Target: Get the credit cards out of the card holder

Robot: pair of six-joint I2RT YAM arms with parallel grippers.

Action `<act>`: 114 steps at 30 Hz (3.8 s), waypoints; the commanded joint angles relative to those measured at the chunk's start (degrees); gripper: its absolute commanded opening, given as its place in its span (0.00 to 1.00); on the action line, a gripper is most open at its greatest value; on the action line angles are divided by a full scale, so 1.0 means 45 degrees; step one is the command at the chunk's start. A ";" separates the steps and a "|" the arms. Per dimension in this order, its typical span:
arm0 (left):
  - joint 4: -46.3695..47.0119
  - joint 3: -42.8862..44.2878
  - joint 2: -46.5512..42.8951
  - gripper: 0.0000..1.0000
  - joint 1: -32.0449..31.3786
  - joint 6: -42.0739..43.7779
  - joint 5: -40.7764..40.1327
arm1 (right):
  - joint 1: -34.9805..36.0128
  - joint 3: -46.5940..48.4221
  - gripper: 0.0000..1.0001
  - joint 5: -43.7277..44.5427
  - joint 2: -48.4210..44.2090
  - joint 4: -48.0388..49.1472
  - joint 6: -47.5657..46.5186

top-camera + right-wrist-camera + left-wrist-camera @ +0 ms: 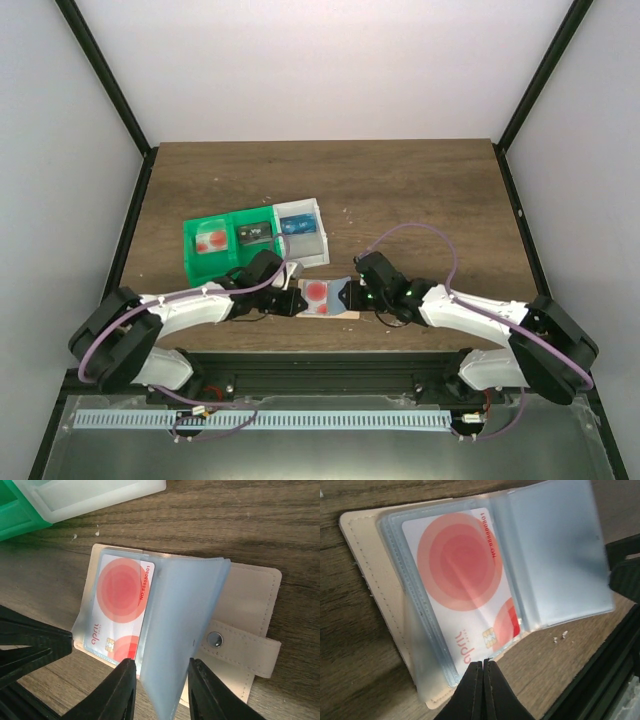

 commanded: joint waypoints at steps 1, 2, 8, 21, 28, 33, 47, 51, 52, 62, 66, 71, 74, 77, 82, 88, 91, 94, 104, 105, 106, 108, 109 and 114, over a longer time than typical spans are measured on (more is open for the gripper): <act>0.0557 -0.0034 0.0614 0.00 -0.0060 0.0410 -0.0124 | -0.0009 0.0690 0.31 0.0277 -0.0144 0.0100 0.0643; 0.0516 0.0025 0.0747 0.00 -0.0070 0.0453 -0.0139 | -0.0019 0.0789 0.31 0.0451 -0.0255 -0.0055 0.0686; -0.0216 0.0541 0.0996 0.01 -0.0062 0.0791 -0.0798 | -0.0009 0.0615 0.32 0.0391 -0.1047 0.0741 0.0627; -0.0495 0.0975 0.1110 0.00 -0.0063 0.0917 -0.1210 | -0.0390 0.0449 0.30 -0.2315 0.1446 0.3844 -0.0086; -0.0331 0.0758 0.1264 0.00 -0.0055 0.0955 -0.1121 | -0.0788 0.0146 0.26 -0.2840 0.2249 0.4546 -0.0259; -0.0180 0.0747 0.1504 0.00 -0.0067 0.0995 -0.0711 | -0.1010 0.0173 0.23 -0.2775 0.2773 0.4581 -0.0480; 0.0306 0.0294 0.1921 0.00 -0.0068 0.0738 -0.0217 | -0.1203 0.0259 0.22 -0.3158 0.4257 0.5258 -0.0413; 0.0366 0.0221 0.1903 0.00 -0.0054 0.0695 -0.0272 | -0.1201 0.0126 0.19 -0.3415 0.4365 0.5583 -0.0391; 0.0409 0.0201 0.1904 0.00 -0.0069 0.0684 -0.0245 | -0.1196 0.0037 0.18 -0.3577 0.4337 0.5801 -0.0393; 0.0389 0.0221 0.2012 0.00 -0.0055 0.0750 -0.0514 | -0.1292 -0.0890 0.05 -0.4463 0.4338 0.7491 0.0312; 0.0343 0.0192 0.2087 0.00 -0.0067 0.0778 -0.0594 | -0.1585 -0.1438 0.03 -0.5147 0.4276 0.8391 0.0752; 0.0205 0.0264 0.2153 0.00 -0.0070 0.0787 -0.0744 | -0.1905 -0.1738 0.02 -0.5732 0.4283 0.9004 0.0771; 0.0092 0.0333 0.2139 0.00 -0.0070 0.0819 -0.0833 | -0.2123 -0.1886 0.02 -0.5880 0.4264 0.9063 0.0783; 0.0103 0.0320 0.2117 0.00 -0.0064 0.0785 -0.0874 | -0.2314 -0.2076 0.05 -0.6030 0.4251 0.9238 0.0894; 0.0090 0.0305 0.2184 0.00 -0.0069 0.0751 -0.0907 | -0.2416 -0.2268 0.05 -0.6176 0.4316 0.9502 0.1015; 0.0085 0.0340 0.2161 0.00 -0.0071 0.0702 -0.0906 | -0.2581 -0.2482 0.05 -0.6305 0.4211 0.9733 0.1147; 0.0070 0.0326 0.2159 0.00 -0.0075 0.0684 -0.0904 | -0.2615 -0.2527 0.08 -0.6357 0.4147 0.9740 0.1169; 0.0088 0.0317 0.2156 0.00 -0.0070 0.0653 -0.0903 | -0.2646 -0.2548 0.01 -0.6512 0.4165 0.9883 0.1245; 0.0239 0.0312 0.2238 0.00 -0.0061 0.0546 -0.0547 | -0.2699 -0.2379 0.11 -0.6397 0.4300 0.9652 0.1495; 0.0274 0.0312 0.2261 0.00 -0.0058 0.0531 -0.0492 | -0.2703 -0.2320 0.13 -0.6342 0.4314 0.9540 0.1488; 0.0288 0.0317 0.2237 0.00 -0.0055 0.0512 -0.0446 | -0.2704 -0.2261 0.15 -0.6311 0.4348 0.9462 0.1502; 0.0331 0.0317 0.2234 0.00 -0.0054 0.0488 -0.0376 | -0.2704 -0.2170 0.16 -0.6260 0.4404 0.9301 0.1535; 0.0324 0.0317 0.2234 0.00 -0.0067 0.0477 -0.0359 | -0.2702 -0.2123 0.17 -0.6191 0.4444 0.9237 0.1571; 0.0362 0.0317 0.2273 0.00 -0.0059 0.0449 -0.0279 | -0.2694 -0.1956 0.17 -0.6346 0.4717 0.9318 0.1575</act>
